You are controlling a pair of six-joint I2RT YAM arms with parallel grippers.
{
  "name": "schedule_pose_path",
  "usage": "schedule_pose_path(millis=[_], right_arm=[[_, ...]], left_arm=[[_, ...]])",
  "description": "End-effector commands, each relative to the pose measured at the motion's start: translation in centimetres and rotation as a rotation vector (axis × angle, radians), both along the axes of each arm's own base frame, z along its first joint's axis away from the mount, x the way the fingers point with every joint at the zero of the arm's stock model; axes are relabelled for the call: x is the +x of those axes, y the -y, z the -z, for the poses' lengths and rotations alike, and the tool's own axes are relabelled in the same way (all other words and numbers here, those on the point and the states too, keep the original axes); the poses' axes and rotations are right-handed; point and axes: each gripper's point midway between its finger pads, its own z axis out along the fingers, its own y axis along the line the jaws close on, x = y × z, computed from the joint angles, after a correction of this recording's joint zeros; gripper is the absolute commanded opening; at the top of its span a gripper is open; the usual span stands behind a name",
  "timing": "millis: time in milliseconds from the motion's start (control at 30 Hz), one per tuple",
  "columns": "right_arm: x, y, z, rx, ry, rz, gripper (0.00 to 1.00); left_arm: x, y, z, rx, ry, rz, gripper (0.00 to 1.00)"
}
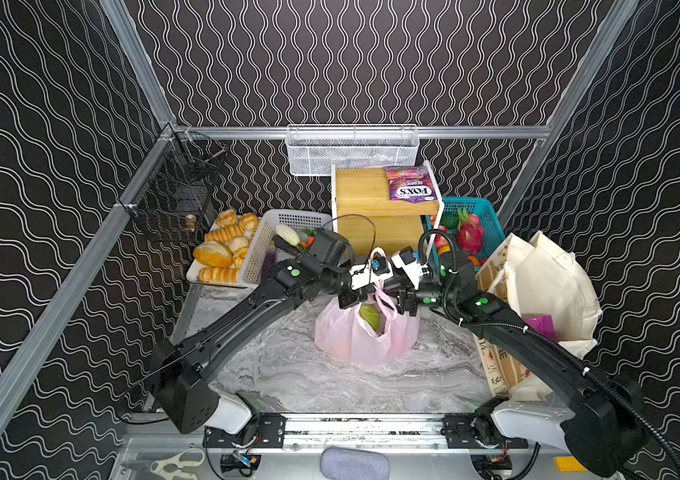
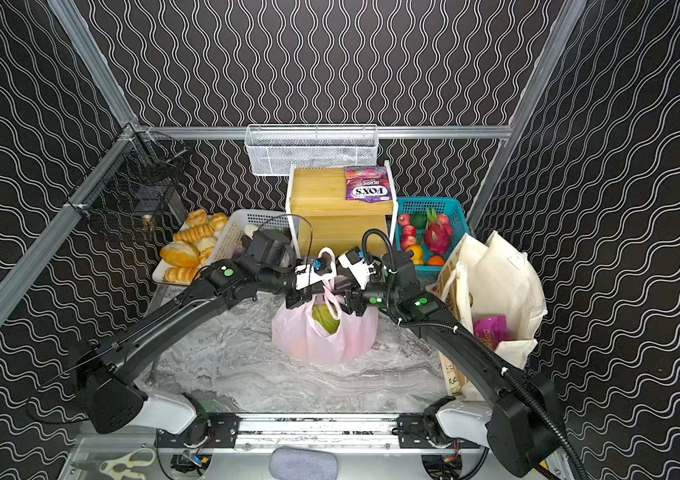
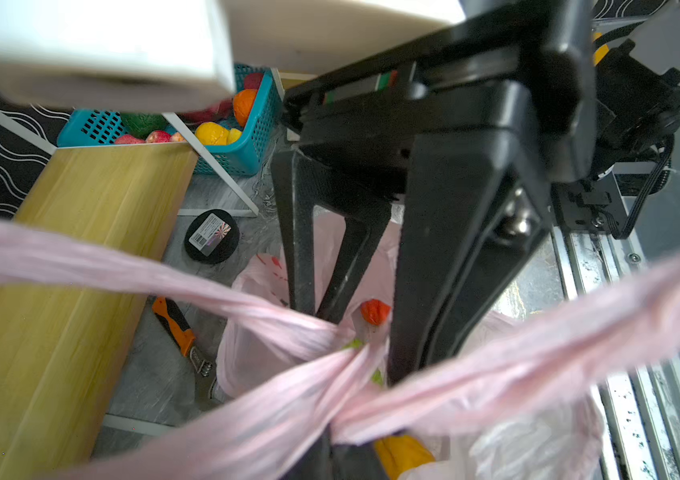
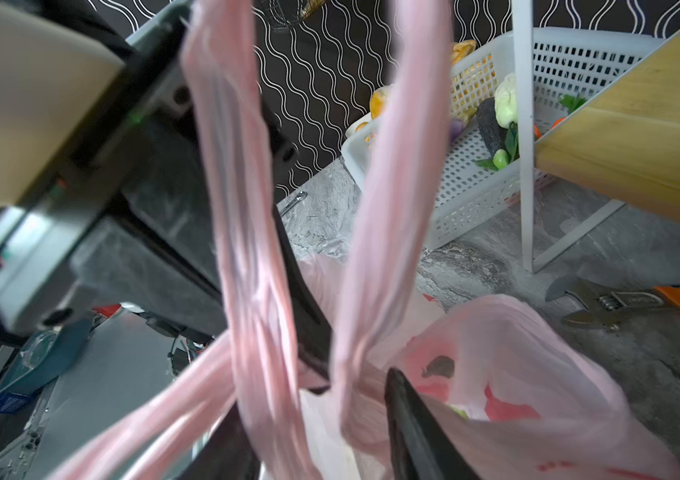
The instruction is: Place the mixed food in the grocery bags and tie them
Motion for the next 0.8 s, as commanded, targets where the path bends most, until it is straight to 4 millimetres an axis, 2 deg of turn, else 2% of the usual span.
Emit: schedule_pose_path(millis=[0,133,367,767], right_arm=[[1.0,0.6,-0.2,-0.017,0.079,0.049,0.49],[0.6,0.5,-0.8,0.025,0.096,0.024,0.49],[-1.1,-0.3,-3.1,0.164,0.094,-0.074,0.5],[-0.1,-0.3,-4.5,0.269,0.063,-0.005,0.51]], left_arm=[[0.0,0.2,-1.1,-0.06,-0.004,0.002,0.0],[0.0,0.0,-1.3,-0.087,-0.013,-0.007,0.0],[0.2,0.1,-1.1,-0.082,-0.032,-0.008,0.0],[0.0,0.4,-1.0,-0.085,-0.052,0.013,0.0]])
